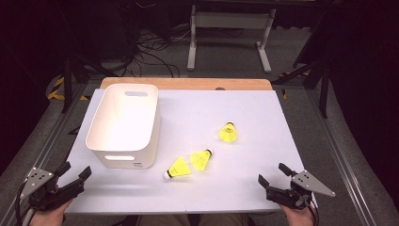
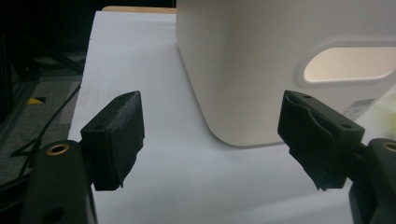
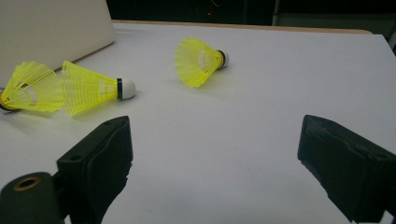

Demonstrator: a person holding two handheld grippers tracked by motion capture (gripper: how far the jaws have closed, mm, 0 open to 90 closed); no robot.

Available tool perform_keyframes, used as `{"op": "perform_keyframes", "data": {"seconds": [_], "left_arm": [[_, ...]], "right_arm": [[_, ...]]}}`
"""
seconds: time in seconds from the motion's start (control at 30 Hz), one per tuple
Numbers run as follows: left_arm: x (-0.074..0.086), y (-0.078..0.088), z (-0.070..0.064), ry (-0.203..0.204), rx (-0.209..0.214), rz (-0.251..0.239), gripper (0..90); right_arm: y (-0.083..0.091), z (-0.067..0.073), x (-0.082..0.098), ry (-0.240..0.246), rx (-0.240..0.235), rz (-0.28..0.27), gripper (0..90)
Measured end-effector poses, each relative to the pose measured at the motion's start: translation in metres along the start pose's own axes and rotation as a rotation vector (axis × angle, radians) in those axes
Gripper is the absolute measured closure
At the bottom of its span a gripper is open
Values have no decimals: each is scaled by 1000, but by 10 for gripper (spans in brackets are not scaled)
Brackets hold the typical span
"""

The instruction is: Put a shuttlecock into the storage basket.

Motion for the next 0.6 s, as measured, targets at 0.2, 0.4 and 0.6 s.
{"op": "perform_keyframes", "data": {"seconds": [0.2, 0.4, 0.6], "left_arm": [[-8, -1, 9, 13, -31, -11, 239], [-16, -1, 13, 17, -44, -10, 244], [-24, 1, 16, 24, -55, -9, 252]], "right_arm": [[0, 0, 0, 0, -1, 0, 109], [0, 0, 0, 2, -3, 1, 109], [0, 1, 0, 4, -6, 4, 109]]}}
Point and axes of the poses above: each handheld gripper's, and its own axes: y roughly backward along the jaws, x roughly out of its underside, z roughly to its left, the point moved 5 cm from there along -y, roughly forward along the jaws, and after that the axes turned 2 degrees about -y, right-handed, at the moved point
